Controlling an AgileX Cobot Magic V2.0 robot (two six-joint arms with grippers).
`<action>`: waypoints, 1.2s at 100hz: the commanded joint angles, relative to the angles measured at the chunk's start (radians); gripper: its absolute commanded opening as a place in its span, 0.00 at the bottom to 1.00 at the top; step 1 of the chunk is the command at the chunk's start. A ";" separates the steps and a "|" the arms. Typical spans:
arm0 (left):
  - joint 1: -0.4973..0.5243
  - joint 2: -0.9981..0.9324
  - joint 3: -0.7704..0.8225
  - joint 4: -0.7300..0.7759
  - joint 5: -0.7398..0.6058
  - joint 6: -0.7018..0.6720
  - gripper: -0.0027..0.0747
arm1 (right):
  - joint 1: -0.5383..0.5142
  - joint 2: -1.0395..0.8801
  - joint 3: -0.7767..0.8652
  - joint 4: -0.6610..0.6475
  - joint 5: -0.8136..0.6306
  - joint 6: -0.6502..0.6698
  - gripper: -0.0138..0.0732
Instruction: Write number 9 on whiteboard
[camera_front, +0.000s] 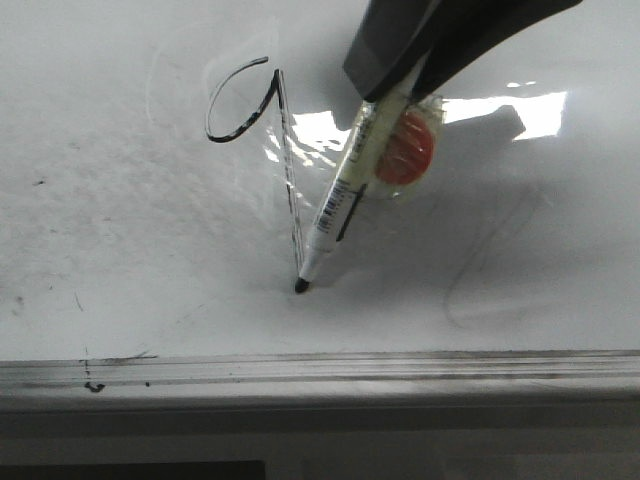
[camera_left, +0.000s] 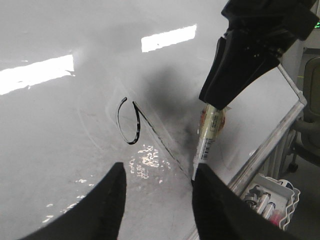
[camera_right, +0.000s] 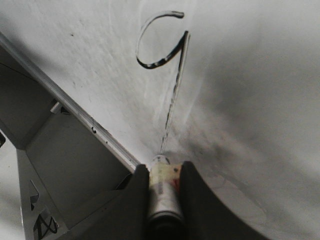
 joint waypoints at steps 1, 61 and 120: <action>-0.008 0.050 -0.028 0.009 -0.082 -0.008 0.42 | 0.026 -0.026 -0.058 -0.041 -0.084 -0.015 0.09; -0.008 0.547 -0.092 0.081 -0.534 0.011 0.42 | 0.199 -0.016 -0.081 0.049 -0.131 0.022 0.09; -0.008 0.574 -0.092 0.115 -0.587 0.011 0.01 | 0.197 -0.014 -0.081 0.047 -0.106 0.020 0.09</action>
